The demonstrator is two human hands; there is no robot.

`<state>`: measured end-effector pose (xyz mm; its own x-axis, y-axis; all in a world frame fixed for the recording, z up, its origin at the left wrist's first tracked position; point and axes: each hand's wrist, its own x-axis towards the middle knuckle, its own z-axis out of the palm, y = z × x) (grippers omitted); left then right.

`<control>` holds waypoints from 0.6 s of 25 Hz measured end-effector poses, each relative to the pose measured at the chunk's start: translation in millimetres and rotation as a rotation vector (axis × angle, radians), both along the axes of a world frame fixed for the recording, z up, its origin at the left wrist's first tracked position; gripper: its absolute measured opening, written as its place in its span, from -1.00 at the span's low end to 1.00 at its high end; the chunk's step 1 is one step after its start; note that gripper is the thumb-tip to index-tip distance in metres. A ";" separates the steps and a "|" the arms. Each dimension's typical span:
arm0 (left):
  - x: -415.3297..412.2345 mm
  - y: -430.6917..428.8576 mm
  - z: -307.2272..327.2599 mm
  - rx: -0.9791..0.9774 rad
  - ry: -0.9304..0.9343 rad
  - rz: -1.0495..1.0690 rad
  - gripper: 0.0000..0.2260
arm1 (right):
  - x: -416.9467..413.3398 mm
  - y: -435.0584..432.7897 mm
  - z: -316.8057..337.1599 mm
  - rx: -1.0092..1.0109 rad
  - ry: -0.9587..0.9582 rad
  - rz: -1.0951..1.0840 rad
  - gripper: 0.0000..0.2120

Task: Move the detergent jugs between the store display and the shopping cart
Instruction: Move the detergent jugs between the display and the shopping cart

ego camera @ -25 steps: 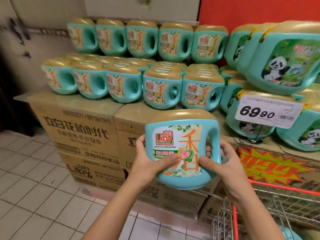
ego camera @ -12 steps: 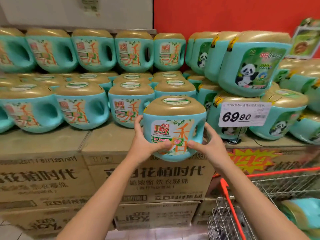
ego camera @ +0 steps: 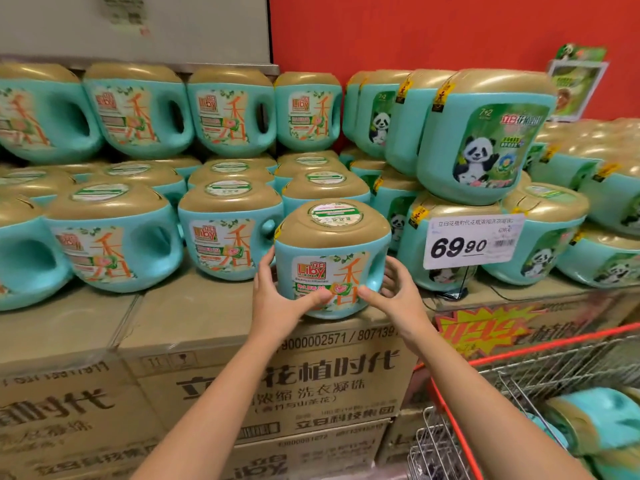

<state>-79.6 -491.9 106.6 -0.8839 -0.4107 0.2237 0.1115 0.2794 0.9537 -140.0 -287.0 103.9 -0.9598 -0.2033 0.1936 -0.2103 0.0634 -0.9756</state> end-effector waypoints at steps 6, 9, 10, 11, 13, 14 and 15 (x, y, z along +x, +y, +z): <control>-18.0 13.5 -2.9 -0.151 -0.062 0.109 0.11 | -10.8 -10.0 -15.7 0.164 0.011 -0.135 -0.34; -24.9 22.0 -6.3 -0.175 -0.090 0.115 0.06 | -14.6 -14.4 -19.2 0.305 0.043 -0.218 -0.34; -26.5 24.0 -6.8 -0.193 -0.101 0.108 0.04 | -15.4 -15.0 -20.0 0.331 0.050 -0.232 -0.34; -27.5 24.8 -7.0 -0.209 -0.109 0.105 0.02 | -16.1 -15.7 -19.5 0.350 0.051 -0.238 -0.34; -29.3 24.3 -6.7 -0.220 -0.120 0.117 -0.04 | -15.8 -15.6 -15.3 0.370 0.035 -0.227 -0.36; -29.1 24.0 -6.0 -0.207 -0.122 0.140 -0.07 | -13.6 -14.7 -12.4 0.356 0.025 -0.214 -0.38; -26.3 25.3 -5.3 -0.183 -0.121 0.176 -0.11 | -8.2 -12.6 -10.5 0.333 0.022 -0.202 -0.41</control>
